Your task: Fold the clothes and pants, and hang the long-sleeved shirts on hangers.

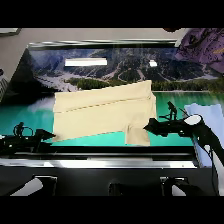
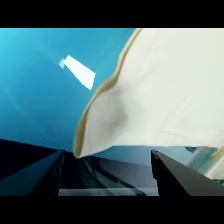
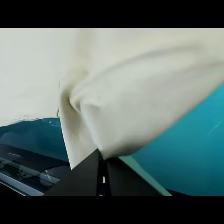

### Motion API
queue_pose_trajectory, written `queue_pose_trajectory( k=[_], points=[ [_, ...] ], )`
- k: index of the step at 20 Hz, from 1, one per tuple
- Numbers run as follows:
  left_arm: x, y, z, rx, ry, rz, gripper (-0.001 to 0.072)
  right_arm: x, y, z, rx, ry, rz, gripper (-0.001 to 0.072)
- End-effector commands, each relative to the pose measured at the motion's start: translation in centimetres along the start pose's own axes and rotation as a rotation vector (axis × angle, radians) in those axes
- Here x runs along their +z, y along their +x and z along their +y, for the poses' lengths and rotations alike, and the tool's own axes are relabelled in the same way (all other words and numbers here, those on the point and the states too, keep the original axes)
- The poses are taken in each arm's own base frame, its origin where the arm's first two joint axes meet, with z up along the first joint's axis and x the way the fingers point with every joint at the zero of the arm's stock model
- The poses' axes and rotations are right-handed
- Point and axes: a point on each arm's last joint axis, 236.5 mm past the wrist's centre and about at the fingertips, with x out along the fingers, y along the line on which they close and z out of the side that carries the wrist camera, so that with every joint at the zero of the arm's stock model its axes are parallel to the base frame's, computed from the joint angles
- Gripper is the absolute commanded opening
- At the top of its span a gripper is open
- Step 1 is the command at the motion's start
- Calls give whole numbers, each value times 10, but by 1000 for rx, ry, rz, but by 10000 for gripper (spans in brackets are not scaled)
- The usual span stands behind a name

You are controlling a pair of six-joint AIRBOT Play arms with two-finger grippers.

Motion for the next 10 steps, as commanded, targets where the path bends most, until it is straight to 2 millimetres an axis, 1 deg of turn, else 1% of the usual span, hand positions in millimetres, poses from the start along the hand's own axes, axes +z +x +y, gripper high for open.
queue_pose_trajectory(
  k=[1,3,4,5,6,8,9,10],
  points=[
    [13,12,2,23,2,-44,578,-5,-1,2,6,-1,18,25],
    [7,20,2,30,6,-9,340,0,-4,5,4,-14,-9,25],
    [5,24,3,34,6,2,208,3,-7,6,3,-23,-30,25],
    [3,26,2,36,16,11,9,5,-11,8,1,-33,-45,25],
    [2,26,0,36,28,15,15,5,-15,8,-9,-36,-56,25],
    [0,19,-7,34,39,7,12,0,-27,7,-47,-33,-69,24],
    [-2,11,-6,64,35,-4,11,-5,-35,7,-70,-37,-74,24],
    [-4,0,-1,119,21,-19,11,-11,-44,5,-104,-30,-77,23]
  ],
)
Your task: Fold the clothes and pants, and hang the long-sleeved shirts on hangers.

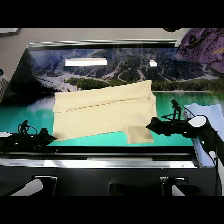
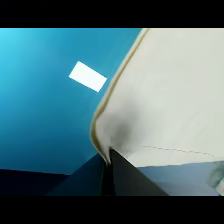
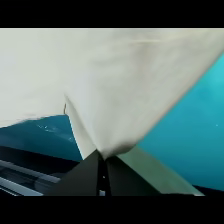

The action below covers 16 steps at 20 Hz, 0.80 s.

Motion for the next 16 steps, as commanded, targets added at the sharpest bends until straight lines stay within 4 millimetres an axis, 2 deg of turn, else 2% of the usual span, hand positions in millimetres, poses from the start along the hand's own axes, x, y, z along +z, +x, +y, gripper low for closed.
queue_pose_trajectory(
  k=[1,3,4,6,8,11,13,16],
  points=[
    [-12,-29,11,134,-48,-25,11,-18,-31,-10,-119,33,-12,23],
    [-20,-60,26,262,-89,-105,11,-38,-56,-17,-197,44,-13,23],
    [-22,-74,23,279,-64,-157,11,-46,-69,-17,-224,48,-31,23],
    [-20,-92,4,244,13,-263,11,-55,-88,-7,-217,36,-89,23],
    [-14,-100,-10,215,57,-336,11,-50,-96,-1,-202,23,-148,22],
    [-2,-94,-22,199,105,-365,11,-23,-81,2,-166,-17,-176,23],
    [17,-92,-36,180,146,-418,11,-4,-59,7,-107,-10,-164,23],
    [48,-82,-58,175,198,-442,11,25,-37,-2,-109,6,-145,23]
  ],
)
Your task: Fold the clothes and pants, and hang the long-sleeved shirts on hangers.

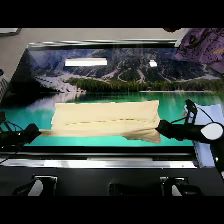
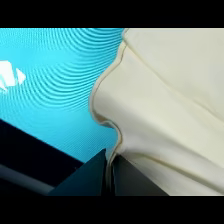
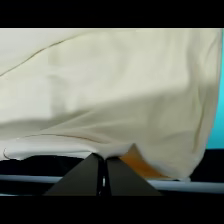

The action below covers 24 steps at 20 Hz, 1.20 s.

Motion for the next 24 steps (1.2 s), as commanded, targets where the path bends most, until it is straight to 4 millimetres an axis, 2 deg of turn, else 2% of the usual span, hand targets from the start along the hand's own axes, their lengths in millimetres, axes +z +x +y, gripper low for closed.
queue_pose_trajectory(
  k=[1,8,12,14,17,19,20,23,24],
  points=[
    [38,20,-23,-17,47,-62,11,36,29,0,18,-16,-6,23],
    [92,89,-63,-2,162,31,11,105,75,-3,-6,-54,40,23],
    [105,118,-74,6,184,80,11,143,99,-4,-10,-71,44,23],
    [107,129,-76,8,189,95,11,150,113,-9,-12,-60,62,24],
    [103,143,-77,15,195,123,14,142,135,-23,-24,-29,111,25],
    [97,150,-76,18,193,143,41,138,145,-24,-6,3,132,26],
    [97,151,-76,18,192,143,127,137,147,-22,10,12,137,45],
    [107,146,-83,8,182,119,622,136,140,-13,31,8,157,205],
    [115,139,-90,-2,191,100,683,140,130,-5,42,-6,171,338]
  ],
)
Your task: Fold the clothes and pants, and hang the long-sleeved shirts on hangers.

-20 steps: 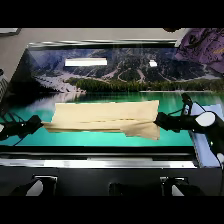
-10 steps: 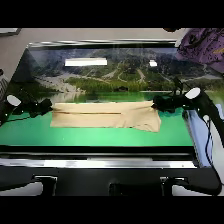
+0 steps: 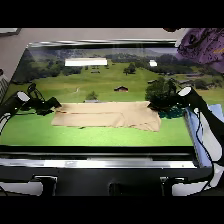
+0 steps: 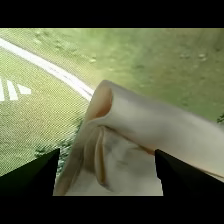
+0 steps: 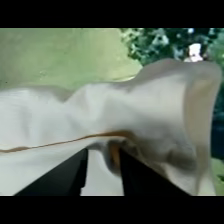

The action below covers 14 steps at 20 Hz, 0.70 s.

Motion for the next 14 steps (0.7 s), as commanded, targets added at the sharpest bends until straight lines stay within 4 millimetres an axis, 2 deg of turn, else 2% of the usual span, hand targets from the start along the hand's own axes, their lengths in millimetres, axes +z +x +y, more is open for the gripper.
queue_pose_trajectory(
  k=[1,2,3,5,6,7,9,11,14],
  points=[
    [19,-18,-11,-12,20,-41,683,2,-25,22,46,-32,54,485],
    [28,-31,-13,-3,42,-60,684,9,-48,30,57,-67,52,546],
    [35,-46,-12,20,54,-76,683,19,-70,28,51,-97,32,552],
    [44,-74,-3,88,66,-105,683,34,-106,1,47,-90,-9,639],
    [47,-86,-1,112,86,-124,684,31,-113,-18,56,-78,8,654],
    [49,-95,0,124,98,-140,683,26,-113,-35,73,-56,33,657],
    [51,-105,-2,129,109,-163,683,8,-97,-55,165,8,86,665],
    [51,-108,-3,128,110,-166,683,-15,-73,-67,203,44,148,665],
    [51,-107,-3,128,110,-166,683,-33,-43,-71,252,77,179,665]
  ],
)
